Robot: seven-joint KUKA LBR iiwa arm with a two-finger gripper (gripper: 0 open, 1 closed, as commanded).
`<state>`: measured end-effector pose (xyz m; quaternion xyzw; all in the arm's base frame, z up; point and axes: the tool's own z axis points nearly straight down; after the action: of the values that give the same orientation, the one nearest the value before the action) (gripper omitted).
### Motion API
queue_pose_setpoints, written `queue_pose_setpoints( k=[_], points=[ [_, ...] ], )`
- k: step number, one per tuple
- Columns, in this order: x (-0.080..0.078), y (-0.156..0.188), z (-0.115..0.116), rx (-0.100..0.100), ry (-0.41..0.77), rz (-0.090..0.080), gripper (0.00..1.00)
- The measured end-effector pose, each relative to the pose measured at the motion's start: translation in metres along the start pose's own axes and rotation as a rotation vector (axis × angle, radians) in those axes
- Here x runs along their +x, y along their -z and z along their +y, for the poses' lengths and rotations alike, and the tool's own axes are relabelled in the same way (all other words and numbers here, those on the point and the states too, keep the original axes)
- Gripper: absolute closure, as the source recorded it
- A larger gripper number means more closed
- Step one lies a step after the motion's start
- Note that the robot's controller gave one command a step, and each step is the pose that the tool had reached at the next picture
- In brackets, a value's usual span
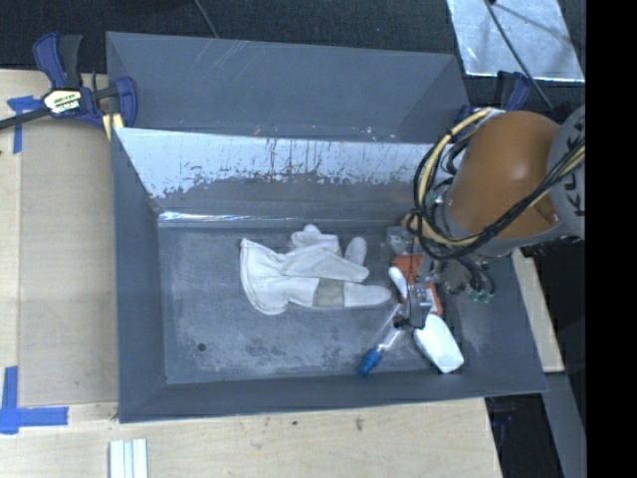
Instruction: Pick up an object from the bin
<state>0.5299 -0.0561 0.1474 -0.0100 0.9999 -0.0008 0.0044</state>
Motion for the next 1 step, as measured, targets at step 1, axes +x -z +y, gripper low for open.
queue_pose_setpoints(
  k=[1],
  points=[
    [0.0002, -0.0395, 0.0160, -0.001, 0.050, 0.006, 0.00]
  ],
)
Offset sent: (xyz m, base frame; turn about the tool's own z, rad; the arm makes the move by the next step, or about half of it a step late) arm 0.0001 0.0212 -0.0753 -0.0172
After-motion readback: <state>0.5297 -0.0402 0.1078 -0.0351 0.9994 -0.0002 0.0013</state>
